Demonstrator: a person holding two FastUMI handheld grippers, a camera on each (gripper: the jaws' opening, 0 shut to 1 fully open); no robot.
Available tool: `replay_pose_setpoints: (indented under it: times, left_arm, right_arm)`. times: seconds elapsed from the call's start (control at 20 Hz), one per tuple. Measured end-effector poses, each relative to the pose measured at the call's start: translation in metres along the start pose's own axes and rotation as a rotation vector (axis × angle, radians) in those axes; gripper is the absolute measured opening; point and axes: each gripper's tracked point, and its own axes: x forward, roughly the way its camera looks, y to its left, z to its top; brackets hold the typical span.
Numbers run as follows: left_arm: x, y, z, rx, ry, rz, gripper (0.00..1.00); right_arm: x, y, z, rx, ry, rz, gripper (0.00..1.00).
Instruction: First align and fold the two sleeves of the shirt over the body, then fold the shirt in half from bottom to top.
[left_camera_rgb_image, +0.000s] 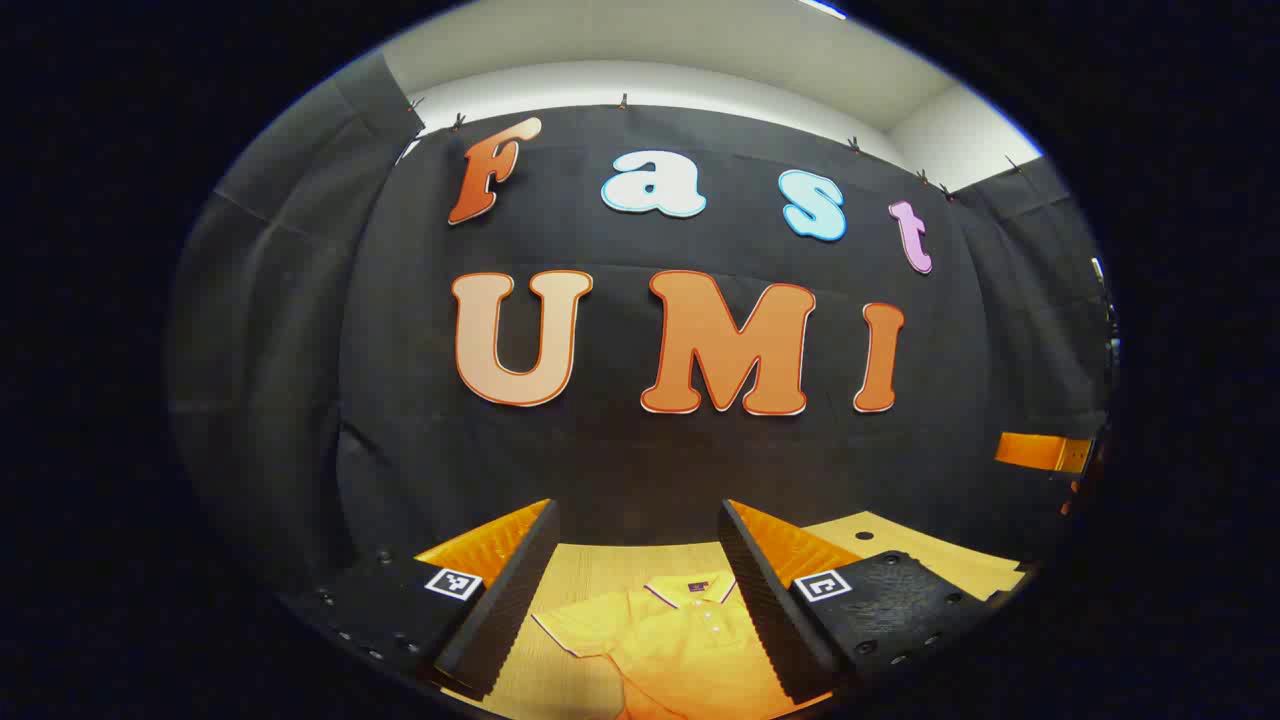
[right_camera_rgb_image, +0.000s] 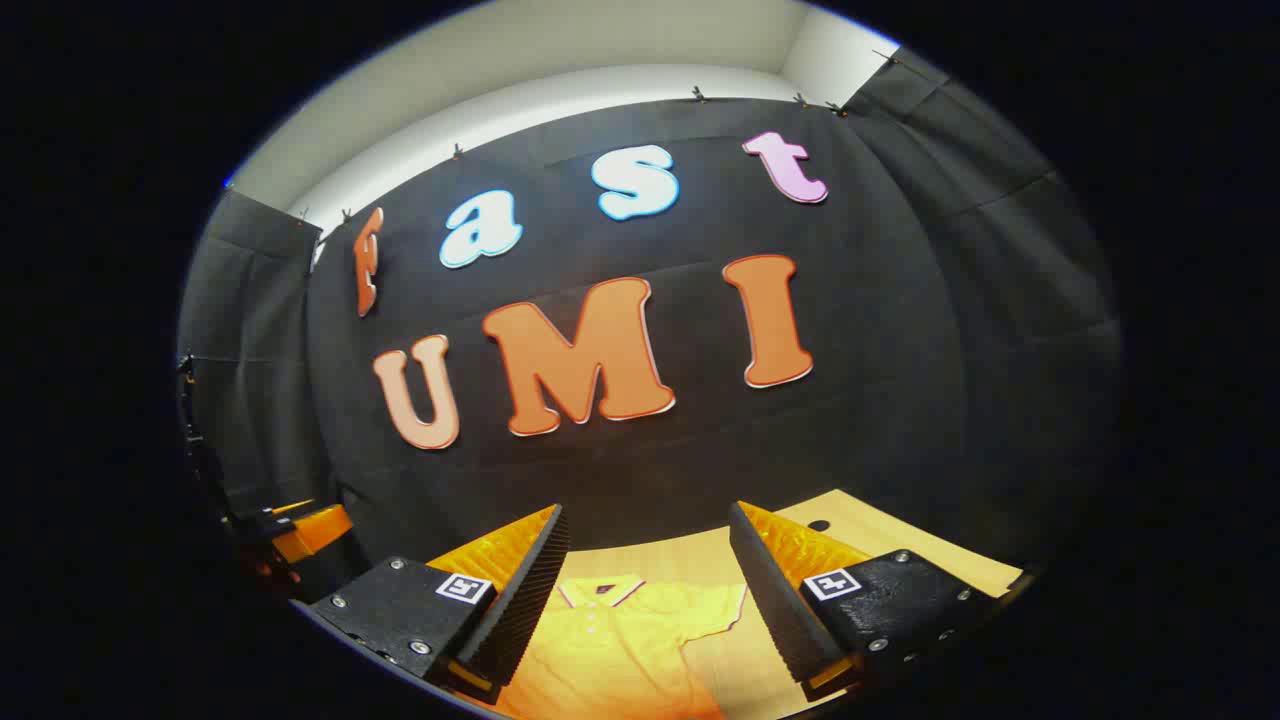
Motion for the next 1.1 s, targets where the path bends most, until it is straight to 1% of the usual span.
replay_pose_setpoints:
  times: [0.05, 0.1, 0.15, 0.2, 0.25, 0.35, 0.4, 0.45, 0.5, 0.55, 0.65, 0.75, 0.9, 1.0, 1.05, 1.1]
  left_arm:
    - [0.004, -0.001, 0.007, -0.01, -0.007, -0.004, 0.97]
    - [0.007, -0.003, 0.012, -0.019, -0.014, -0.001, 0.95]
    - [0.012, -0.003, 0.017, -0.025, -0.015, 0.01, 0.97]
    - [0.016, -0.003, 0.017, -0.023, -0.008, 0.025, 0.97]
    - [0.019, -0.003, 0.017, -0.01, 0.003, 0.047, 0.97]
    - [0.025, -0.004, 0.017, 0.029, 0.005, 0.091, 0.98]
    - [0.027, -0.007, 0.014, 0.033, 0.003, 0.104, 0.97]
    - [0.03, -0.012, 0.011, 0.022, 0.01, 0.109, 0.97]
    - [0.033, -0.02, 0.003, 0.001, 0.019, 0.1, 0.95]
    - [0.036, -0.027, 0.001, -0.017, 0.026, 0.102, 0.98]
    - [0.04, -0.023, -0.007, -0.024, 0.037, 0.154, 0.98]
    - [0.045, -0.024, -0.01, -0.01, 0.046, 0.193, 0.98]
    - [0.06, -0.029, -0.011, 0.019, 0.05, 0.189, 0.98]
    - [0.077, -0.031, -0.01, 0.044, 0.048, 0.166, 0.98]
    - [0.085, -0.032, -0.01, 0.053, 0.057, 0.149, 0.97]
    - [0.092, -0.032, -0.01, 0.057, 0.063, 0.135, 0.97]
  right_arm:
    - [0.005, -0.001, 0.0, 0.014, 0.015, 0.004, 1.0]
    - [0.011, -0.002, 0.002, 0.04, 0.03, 0.016, 0.97]
    - [0.018, -0.005, 0.008, 0.064, 0.033, 0.027, 0.97]
    - [0.028, -0.011, 0.015, 0.077, 0.027, 0.028, 0.98]
    - [0.037, -0.019, 0.023, 0.067, 0.012, 0.019, 0.98]
    - [0.054, -0.034, 0.034, 0.006, -0.021, 0.0, 0.97]
    - [0.062, -0.038, 0.035, -0.021, -0.025, 0.004, 0.97]
    - [0.071, -0.04, 0.032, -0.035, -0.018, 0.017, 0.97]
    - [0.078, -0.04, 0.026, -0.039, 0.004, 0.036, 0.97]
    - [0.083, -0.041, 0.018, -0.038, 0.034, 0.052, 0.98]
    - [0.097, -0.046, 0.002, -0.022, 0.08, 0.071, 0.98]
    - [0.107, -0.053, -0.007, -0.012, 0.105, 0.065, 0.98]
    - [0.113, -0.062, -0.013, -0.035, 0.113, 0.04, 0.97]
    - [0.114, -0.069, -0.017, -0.041, 0.13, 0.009, 0.97]
    - [0.113, -0.07, -0.02, -0.037, 0.145, -0.007, 1.0]
    - [0.113, -0.075, -0.026, -0.033, 0.166, -0.032, 1.0]
